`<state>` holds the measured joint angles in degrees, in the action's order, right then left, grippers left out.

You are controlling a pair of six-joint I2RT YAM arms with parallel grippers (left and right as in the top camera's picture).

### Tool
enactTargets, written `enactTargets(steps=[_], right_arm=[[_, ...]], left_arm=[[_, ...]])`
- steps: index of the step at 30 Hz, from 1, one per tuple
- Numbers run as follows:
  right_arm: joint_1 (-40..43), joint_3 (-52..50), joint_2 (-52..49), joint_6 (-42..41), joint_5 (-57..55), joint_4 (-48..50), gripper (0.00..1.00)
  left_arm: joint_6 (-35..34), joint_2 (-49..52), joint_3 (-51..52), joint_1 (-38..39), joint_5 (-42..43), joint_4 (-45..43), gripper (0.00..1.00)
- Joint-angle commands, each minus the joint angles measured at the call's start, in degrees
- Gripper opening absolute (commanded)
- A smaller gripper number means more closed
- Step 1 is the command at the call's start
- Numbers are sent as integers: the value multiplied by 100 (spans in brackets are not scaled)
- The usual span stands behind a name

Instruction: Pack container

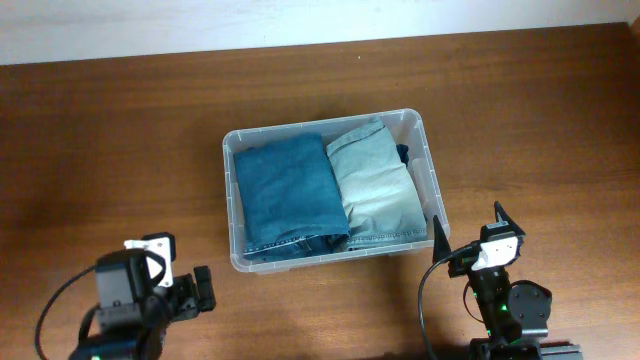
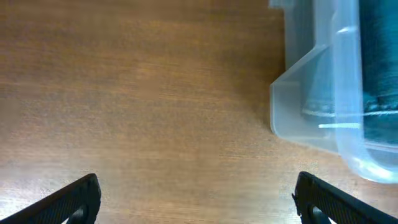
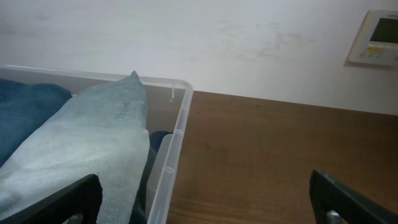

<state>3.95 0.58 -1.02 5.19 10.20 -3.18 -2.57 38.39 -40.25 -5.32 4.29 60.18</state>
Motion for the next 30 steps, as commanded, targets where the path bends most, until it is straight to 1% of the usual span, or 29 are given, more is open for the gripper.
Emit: enactTargets(steps=[1,4,6,7,8,12,16,19,24,30], right_arm=[[26,-26,26,37,-31,-44,98],[26,-26,26,35,-31,-44,98],[26,-26,26,37,-31,-44,99],[26,-26,26,37,-31,-44,98],[26,-26,26,37,-31,-44,98],[26,-26,26,37,-31,-44,98],[26,-26,26,37,-31,-44,98],[26,-26,26,35,-31,-44,98],[26,-26,26,37,-31,-44,98],[26,-26,26,37,-31,-44,99]], left_arm=[[26,-758,76,0,66,-9,99],[26,-1182,358,0,72,9,99],[28,-1486,636,2,131,-149,100],[37,-1862,1145,2,133,-769,100],[68,-2028,1384,2,155,-1128,99],[197,-2809,2485,2,415,-3027,99],[667,-3322,3394,2,796,-4701,99],[741,-3550,3974,2,802,-5657,99],[758,-3814,3974,-11,317,-5678,99],[590,-3814,3974,-15,337,-5633,99]])
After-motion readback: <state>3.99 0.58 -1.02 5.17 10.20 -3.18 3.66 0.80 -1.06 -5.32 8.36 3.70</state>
